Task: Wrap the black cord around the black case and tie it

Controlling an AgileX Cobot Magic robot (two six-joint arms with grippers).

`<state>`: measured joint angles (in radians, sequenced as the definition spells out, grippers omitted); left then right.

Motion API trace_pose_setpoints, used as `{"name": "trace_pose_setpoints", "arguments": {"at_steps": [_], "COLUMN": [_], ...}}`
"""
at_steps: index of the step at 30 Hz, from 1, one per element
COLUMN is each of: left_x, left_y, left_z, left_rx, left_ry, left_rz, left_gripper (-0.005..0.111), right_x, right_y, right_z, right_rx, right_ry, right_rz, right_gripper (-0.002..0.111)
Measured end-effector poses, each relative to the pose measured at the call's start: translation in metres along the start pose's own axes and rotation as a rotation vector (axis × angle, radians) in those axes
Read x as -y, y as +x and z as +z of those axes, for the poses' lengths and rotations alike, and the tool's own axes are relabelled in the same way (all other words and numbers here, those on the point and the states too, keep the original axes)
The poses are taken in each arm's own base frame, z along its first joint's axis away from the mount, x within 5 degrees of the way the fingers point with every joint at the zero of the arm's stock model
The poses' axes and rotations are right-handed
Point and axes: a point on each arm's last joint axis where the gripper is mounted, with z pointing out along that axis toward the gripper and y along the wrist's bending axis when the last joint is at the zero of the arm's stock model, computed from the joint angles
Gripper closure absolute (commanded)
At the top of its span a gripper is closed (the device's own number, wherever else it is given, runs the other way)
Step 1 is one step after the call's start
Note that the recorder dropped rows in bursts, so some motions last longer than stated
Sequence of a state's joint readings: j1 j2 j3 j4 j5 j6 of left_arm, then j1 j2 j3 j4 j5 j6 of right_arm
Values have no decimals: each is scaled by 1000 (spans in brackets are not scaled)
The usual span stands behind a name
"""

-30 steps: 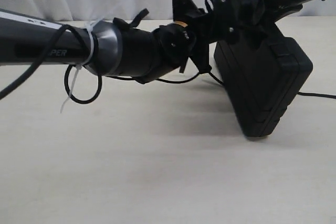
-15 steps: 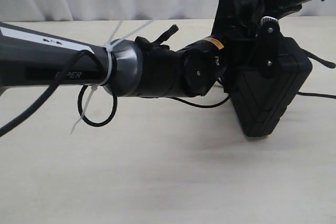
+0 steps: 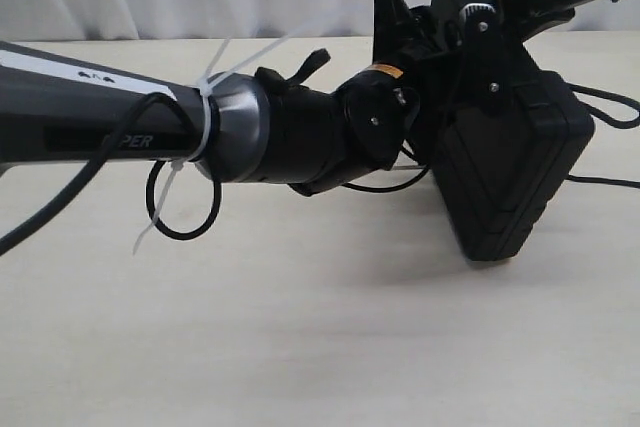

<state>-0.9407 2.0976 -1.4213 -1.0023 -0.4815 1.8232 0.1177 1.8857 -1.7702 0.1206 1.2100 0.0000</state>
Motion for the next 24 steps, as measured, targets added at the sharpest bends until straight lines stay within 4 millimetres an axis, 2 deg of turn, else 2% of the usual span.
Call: {"name": "trace_pose_setpoints", "arguments": {"at_steps": [9,11,16,21,24], "left_x": [-1,-1,2,6,7], "left_y": [7,7,5,1,-1], "left_z": [0,0,0,0,0], "left_rx": [-80,-81,-57,-7,13], "left_ry": [-12,-11,27,72,75], "left_rz": [49,48,49,69,85], "left_gripper": [44,51,81,105,107], "right_x": [0,0,0,0,0], "right_y": [0,0,0,0,0], "right_z": [0,0,0,0,0], "right_rx": [0,0,0,0,0], "right_ry": [-2,-2,-2,-2,-2], "right_rz": [1,1,1,1,1], "right_gripper": [104,104,104,104,104]}}
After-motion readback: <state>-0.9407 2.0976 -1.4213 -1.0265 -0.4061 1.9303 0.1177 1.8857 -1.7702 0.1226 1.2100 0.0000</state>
